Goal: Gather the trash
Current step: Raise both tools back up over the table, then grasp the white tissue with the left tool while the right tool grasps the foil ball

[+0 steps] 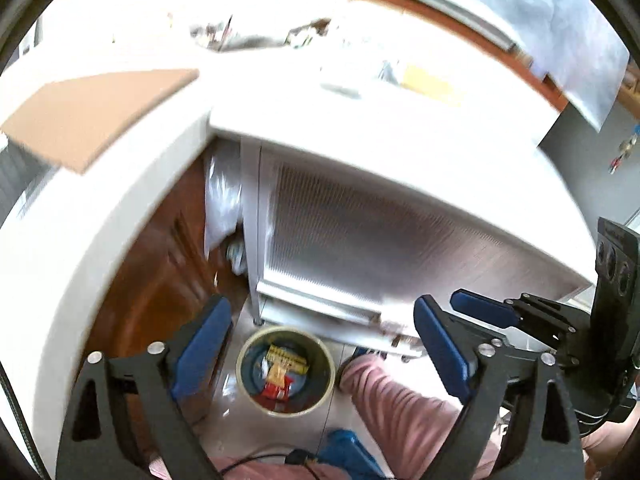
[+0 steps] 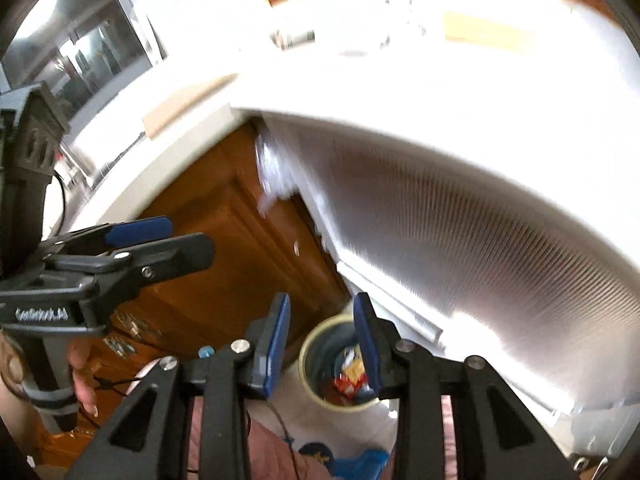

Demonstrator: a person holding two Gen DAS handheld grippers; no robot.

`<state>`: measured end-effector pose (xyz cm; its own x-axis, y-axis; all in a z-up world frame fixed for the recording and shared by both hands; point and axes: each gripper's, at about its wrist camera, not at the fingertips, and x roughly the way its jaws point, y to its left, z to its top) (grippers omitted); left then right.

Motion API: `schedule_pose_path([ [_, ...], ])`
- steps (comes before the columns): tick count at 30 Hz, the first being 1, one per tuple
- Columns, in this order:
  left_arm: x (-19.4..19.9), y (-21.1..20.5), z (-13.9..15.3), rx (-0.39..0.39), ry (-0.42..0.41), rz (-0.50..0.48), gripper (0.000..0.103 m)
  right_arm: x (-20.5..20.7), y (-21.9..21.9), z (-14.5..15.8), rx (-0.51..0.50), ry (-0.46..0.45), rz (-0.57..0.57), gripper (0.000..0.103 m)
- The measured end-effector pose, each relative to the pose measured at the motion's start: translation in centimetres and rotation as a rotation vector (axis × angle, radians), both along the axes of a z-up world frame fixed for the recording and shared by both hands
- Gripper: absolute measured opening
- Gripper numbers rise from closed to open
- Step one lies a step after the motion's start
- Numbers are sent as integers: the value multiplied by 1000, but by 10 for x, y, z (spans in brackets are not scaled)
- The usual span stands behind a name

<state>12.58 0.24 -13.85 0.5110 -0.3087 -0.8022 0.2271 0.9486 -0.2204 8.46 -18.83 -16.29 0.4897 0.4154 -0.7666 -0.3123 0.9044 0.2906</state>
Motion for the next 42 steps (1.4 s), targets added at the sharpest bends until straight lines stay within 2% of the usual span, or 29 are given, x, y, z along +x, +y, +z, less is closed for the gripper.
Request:
schedule_pose_path([
  [6, 40, -14, 54, 26, -82, -58, 92, 26, -24, 61, 56, -82, -50, 33],
  [7, 49, -18, 62, 38, -91, -70, 94, 34, -29, 70, 62, -99, -61, 33],
  [8, 59, -21, 69, 47, -96, -82, 99, 42, -34, 78, 64, -114, -72, 33],
  [9, 67, -23, 73, 50, -99, -90, 102, 48, -36, 82, 65, -123, -79, 33],
  [12, 96, -28, 84, 58, -99, -96, 102, 73, -47, 102, 88, -147, -106, 34],
  [15, 128, -34, 89, 36, -73, -84, 102, 95, -51, 107, 95, -155, -121, 34],
  [17, 154, -34, 87, 10, -37, -76, 102, 108, -57, 108, 103, -148, -129, 34],
  [21, 194, -44, 73, 8, 25, -29, 102, 139, -60, 103, 117, -129, -143, 34],
  [29, 253, -59, 46, 51, 107, 28, 102, 183, -70, 102, 132, -123, -168, 35],
  [35, 273, -72, 25, 86, 146, 14, 102, 193, -72, 99, 137, -110, -161, 35],
  [42, 274, -84, 4, 137, 180, -16, 102, 197, -69, 93, 118, -102, -140, 35],
])
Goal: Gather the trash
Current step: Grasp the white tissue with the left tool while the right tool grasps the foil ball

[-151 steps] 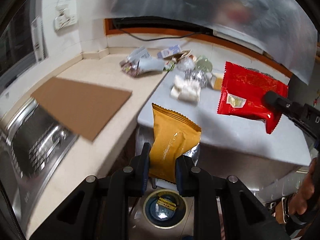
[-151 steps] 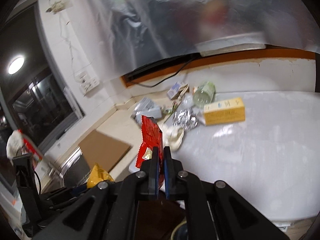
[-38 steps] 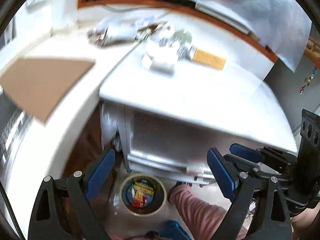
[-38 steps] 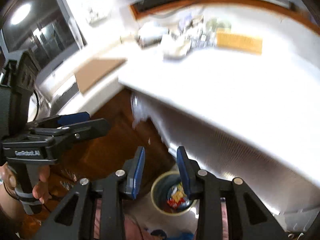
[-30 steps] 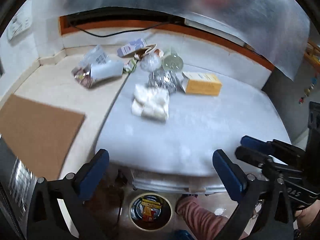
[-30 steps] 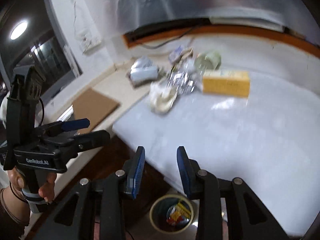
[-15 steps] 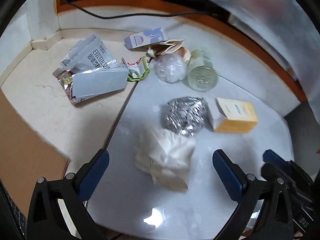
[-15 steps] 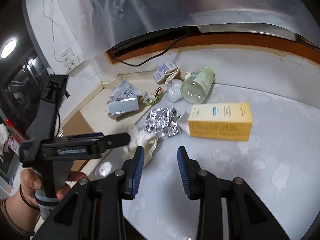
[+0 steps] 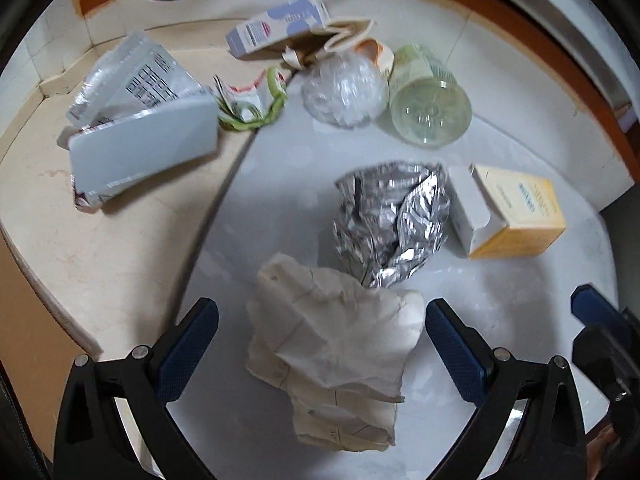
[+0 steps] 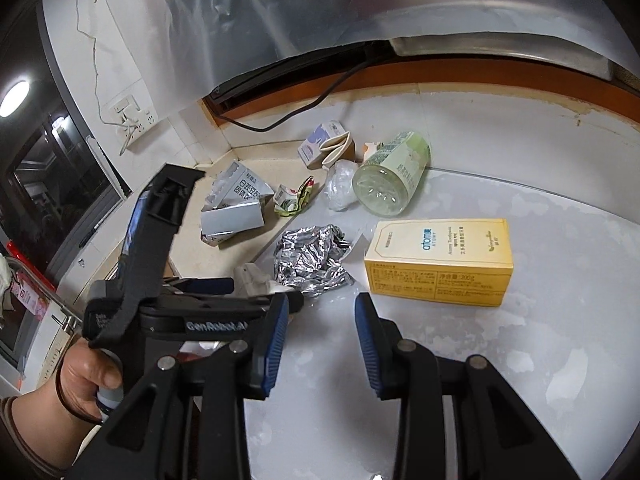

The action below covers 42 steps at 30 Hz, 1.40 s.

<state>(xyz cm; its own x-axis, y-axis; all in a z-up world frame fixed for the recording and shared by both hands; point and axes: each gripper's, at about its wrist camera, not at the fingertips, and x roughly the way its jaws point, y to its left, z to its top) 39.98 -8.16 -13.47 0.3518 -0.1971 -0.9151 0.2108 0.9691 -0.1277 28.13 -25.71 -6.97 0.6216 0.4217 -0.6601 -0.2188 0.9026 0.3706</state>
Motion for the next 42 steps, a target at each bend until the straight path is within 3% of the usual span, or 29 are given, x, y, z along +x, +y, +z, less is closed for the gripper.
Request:
schedule_pose_path([
  [4, -4, -2, -6, 34, -8, 11, 102, 3, 2, -3, -8, 7, 4, 35],
  [9, -10, 0, -4, 49, -19, 50, 91, 10, 6, -5, -14, 13, 11, 35],
  [11, -12, 4, -2, 53, -35, 55, 74, 13, 8, -5, -15, 12, 12, 35],
  [17, -16, 25, 11, -26, -35, 87, 58, 29, 18, -4, -14, 9, 20, 36],
  [18, -17, 28, 13, -21, -39, 90, 57, 32, 21, -3, -17, 9, 22, 37],
  [20, -20, 34, 18, -7, -55, 99, 56, 40, 28, -2, -21, 13, 30, 51],
  [25, -28, 51, 31, 7, -83, 126, 54, 62, 38, -7, -12, 54, 23, 53],
  [28, -32, 62, 40, 0, -92, 144, 54, 72, 35, -15, 68, 139, -15, 54],
  [35, -32, 78, 52, -13, -107, 172, 54, 73, 35, -31, 163, 273, -97, 66],
  [42, -31, 87, 56, -34, -127, 215, 54, 83, 45, -51, 213, 305, -147, 67],
])
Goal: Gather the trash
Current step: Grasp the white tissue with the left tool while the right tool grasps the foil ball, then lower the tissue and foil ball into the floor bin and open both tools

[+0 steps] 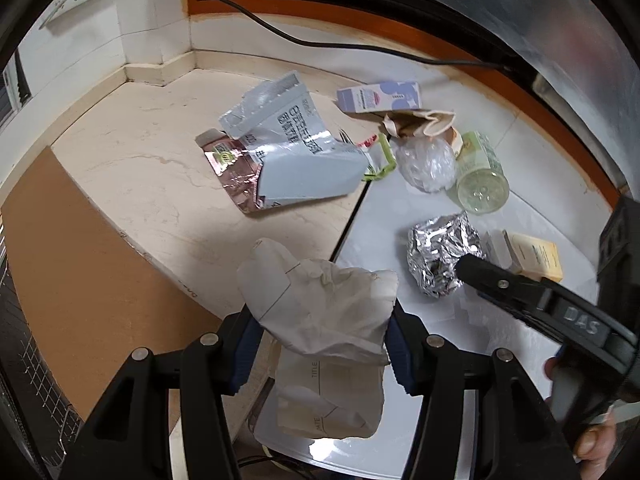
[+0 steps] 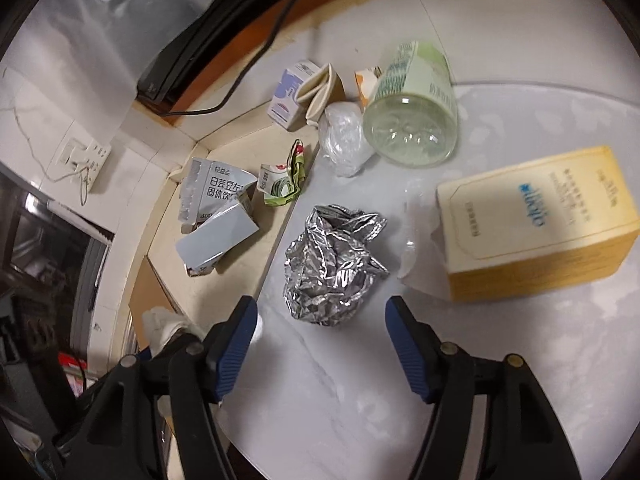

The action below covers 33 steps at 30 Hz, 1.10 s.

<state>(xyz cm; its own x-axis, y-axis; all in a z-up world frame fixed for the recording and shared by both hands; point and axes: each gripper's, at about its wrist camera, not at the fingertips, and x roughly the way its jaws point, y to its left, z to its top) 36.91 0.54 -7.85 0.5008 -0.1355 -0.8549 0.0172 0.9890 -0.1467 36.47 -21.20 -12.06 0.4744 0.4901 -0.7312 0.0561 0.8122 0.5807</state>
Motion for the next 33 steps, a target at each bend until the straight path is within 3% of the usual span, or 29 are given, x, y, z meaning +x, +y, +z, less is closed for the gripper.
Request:
schedule_pose_path([
  [9, 1, 12, 5, -25, -39, 57, 54, 19, 12, -15, 5, -40, -108, 69],
  [10, 0, 12, 5, -25, -39, 56, 54, 19, 15, -14, -9, -44, -107, 67],
  [12, -1, 12, 6, -23, -40, 57, 54, 18, 20, -15, -18, -45, -99, 39],
  [17, -14, 13, 12, -8, -64, 39, 54, 3, 22, -9, -48, -90, -61, 37],
  [22, -42, 17, 23, 2, -102, 18, 54, -34, 12, 15, -29, -168, -28, 36],
  [25, -65, 22, 31, 0, -124, 4, 54, -63, 11, 35, -40, -231, 2, 28],
  [33, -138, 30, 44, -28, -174, -30, 54, -149, 10, 70, -57, -363, 69, 28],
])
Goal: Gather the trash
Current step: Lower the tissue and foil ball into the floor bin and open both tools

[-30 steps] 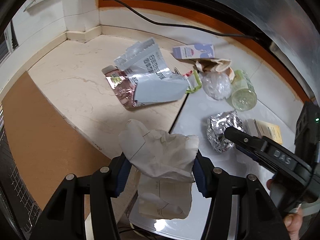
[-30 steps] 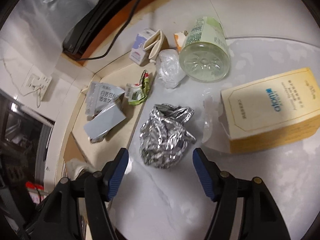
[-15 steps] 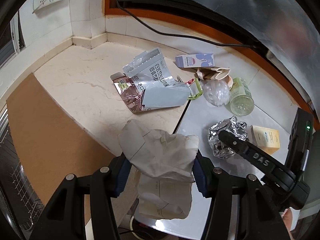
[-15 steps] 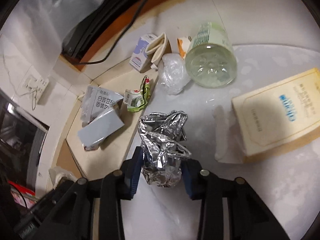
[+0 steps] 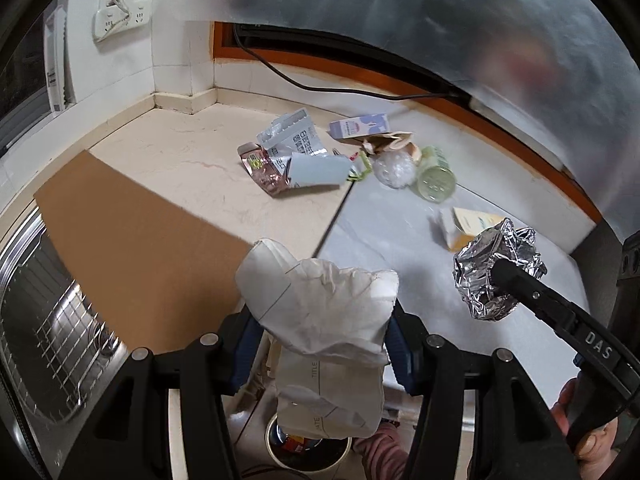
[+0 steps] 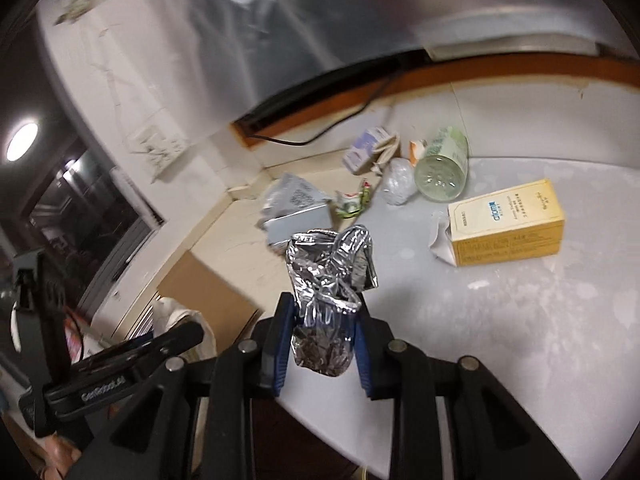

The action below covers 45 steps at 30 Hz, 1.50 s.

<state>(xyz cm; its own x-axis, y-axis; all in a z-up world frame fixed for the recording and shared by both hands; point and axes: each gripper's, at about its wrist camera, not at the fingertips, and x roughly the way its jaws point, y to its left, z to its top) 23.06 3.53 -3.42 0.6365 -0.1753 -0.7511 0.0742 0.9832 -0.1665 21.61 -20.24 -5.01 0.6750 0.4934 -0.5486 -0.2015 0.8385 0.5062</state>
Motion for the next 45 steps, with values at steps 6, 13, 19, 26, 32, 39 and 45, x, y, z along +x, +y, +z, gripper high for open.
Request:
schedule_pose_path([
  [6, -60, 2, -14, -16, -12, 1, 54, -61, 14, 4, -40, -42, 84, 28],
  [13, -104, -5, -60, -29, 45, 26, 54, -116, 34, -20, -153, -56, 160, 28],
  [19, -120, -12, -105, -10, 106, 45, 54, -141, 39, -61, -210, 1, 189, 28],
  [26, -127, -19, -169, 16, 201, 45, 54, -146, 46, -126, -253, 125, 230, 28],
  [32, -128, -25, -223, 25, 260, 38, 54, -141, 44, -190, -293, 232, 229, 28],
  [39, -124, -29, -288, 33, 354, 26, 54, -132, 41, -256, -297, 355, 229, 28],
  [45, -111, -28, -334, 27, 419, 29, 55, -128, 41, -310, -316, 438, 238, 28],
])
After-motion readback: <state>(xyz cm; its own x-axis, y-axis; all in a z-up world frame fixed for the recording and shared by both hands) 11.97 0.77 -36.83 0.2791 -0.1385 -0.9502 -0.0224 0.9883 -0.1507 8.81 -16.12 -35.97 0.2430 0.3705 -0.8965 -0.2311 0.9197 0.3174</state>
